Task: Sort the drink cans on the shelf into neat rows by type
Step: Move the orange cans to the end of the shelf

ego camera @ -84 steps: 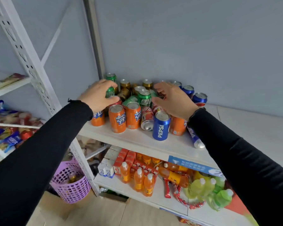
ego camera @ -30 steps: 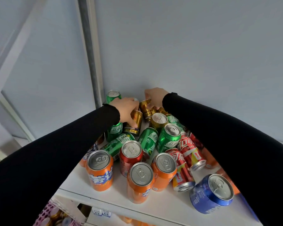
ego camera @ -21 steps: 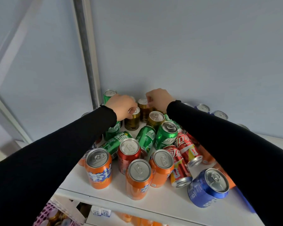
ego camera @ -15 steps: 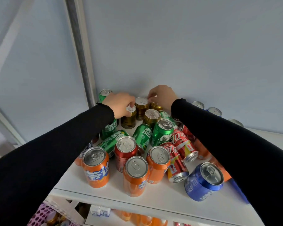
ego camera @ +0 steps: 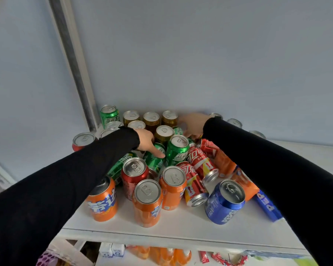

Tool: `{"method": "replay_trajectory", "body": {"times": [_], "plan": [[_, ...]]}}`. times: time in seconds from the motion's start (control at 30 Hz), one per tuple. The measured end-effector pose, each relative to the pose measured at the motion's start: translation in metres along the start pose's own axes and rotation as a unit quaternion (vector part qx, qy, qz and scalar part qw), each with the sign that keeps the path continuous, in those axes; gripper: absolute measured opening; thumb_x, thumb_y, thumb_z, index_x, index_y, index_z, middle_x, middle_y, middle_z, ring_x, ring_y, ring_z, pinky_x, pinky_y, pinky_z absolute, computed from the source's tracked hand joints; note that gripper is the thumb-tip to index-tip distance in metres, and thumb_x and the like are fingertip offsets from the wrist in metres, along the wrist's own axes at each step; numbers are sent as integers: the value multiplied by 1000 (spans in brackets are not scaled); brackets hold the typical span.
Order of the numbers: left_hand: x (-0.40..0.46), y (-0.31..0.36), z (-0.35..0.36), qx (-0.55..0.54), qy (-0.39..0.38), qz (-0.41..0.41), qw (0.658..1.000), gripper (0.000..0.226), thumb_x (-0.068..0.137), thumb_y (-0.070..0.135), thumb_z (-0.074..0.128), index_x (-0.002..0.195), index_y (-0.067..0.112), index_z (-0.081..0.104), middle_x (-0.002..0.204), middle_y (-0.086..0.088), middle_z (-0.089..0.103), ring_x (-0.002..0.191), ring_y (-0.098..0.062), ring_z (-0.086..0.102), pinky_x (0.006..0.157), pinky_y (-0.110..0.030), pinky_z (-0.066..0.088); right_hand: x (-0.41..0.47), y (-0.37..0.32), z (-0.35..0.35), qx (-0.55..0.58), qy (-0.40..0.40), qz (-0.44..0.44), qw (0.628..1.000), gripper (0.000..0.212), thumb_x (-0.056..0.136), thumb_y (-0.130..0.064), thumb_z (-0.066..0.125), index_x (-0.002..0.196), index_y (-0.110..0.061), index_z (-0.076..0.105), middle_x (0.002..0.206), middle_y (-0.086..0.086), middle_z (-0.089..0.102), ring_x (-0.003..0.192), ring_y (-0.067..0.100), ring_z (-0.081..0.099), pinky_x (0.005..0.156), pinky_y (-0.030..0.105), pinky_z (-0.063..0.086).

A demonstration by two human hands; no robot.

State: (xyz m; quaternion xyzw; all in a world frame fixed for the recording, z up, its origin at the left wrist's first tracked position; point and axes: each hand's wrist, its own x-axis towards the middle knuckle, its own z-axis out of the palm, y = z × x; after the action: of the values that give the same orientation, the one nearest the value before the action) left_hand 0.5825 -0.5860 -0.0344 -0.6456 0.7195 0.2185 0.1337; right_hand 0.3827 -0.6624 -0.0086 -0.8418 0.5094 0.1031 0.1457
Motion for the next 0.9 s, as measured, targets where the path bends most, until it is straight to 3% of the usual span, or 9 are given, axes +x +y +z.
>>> {"method": "replay_trajectory", "body": {"times": [0.07,0.13,0.2,0.3,0.4,0.53,0.67,0.73,0.9], "plan": [[0,0,1,-29,-10,-7,1000,98,66,83,66,134,14,59,127,-4,64,111,-20,61,100,-42,50,4,-8,-2,-55,-16,3,998,49,94,-19,66,139,-10,49,99,7,66,70,24,70,73,37,63],[-1,1,1,-65,-12,-11,998,104,68,78,70,145,12,49,138,-6,57,120,-22,57,104,-41,47,11,-13,-5,-56,-63,14,996,62,92,-16,69,147,-11,41,119,15,64,80,30,74,77,44,62],[-2,2,2,-90,-4,-2,996,100,71,72,72,146,11,48,137,-7,58,117,-22,57,101,-38,48,16,-16,-7,-25,-107,30,993,80,87,-6,73,154,-15,30,139,23,52,85,38,73,78,49,61],[-3,3,5,-120,16,9,993,92,75,64,76,143,10,48,130,-7,60,105,-20,59,96,-37,52,18,-19,-9,1,-131,44,990,94,84,4,74,157,-19,20,145,27,44,87,41,71,81,52,60],[-5,2,8,-145,28,15,989,87,75,59,78,141,10,48,126,-7,60,102,-20,60,94,-38,54,17,-19,-10,-4,-130,40,991,90,85,6,71,154,-23,21,132,27,51,75,36,70,82,52,60],[-7,1,8,-160,35,20,986,85,74,57,80,139,12,49,125,-5,59,108,-21,61,95,-41,55,15,-14,-6,-6,-147,38,988,98,82,8,73,152,-34,18,98,19,55,81,41,72,79,53,60],[-10,2,8,-164,46,24,985,79,75,54,81,135,12,50,123,-5,59,107,-21,62,93,-41,56,10,-20,-11,-39,-192,18,980,92,81,6,75,153,-16,24,117,31,58,90,49,70,71,52,62],[-12,1,8,-167,54,28,984,77,74,54,82,132,15,52,120,-3,59,104,-19,62,90,-38,57,5,-22,-13,-34,-198,17,979,87,81,7,75,152,-11,27,117,36,57,92,50,69,75,54,60],[-24,-3,8,-167,102,40,980,70,69,55,85,121,23,51,111,3,60,94,-14,62,77,-34,59,-7,-4,-10,11,-68,-7,998,85,84,-5,77,153,-20,28,89,11,64,67,25,70,70,45,63]]}}
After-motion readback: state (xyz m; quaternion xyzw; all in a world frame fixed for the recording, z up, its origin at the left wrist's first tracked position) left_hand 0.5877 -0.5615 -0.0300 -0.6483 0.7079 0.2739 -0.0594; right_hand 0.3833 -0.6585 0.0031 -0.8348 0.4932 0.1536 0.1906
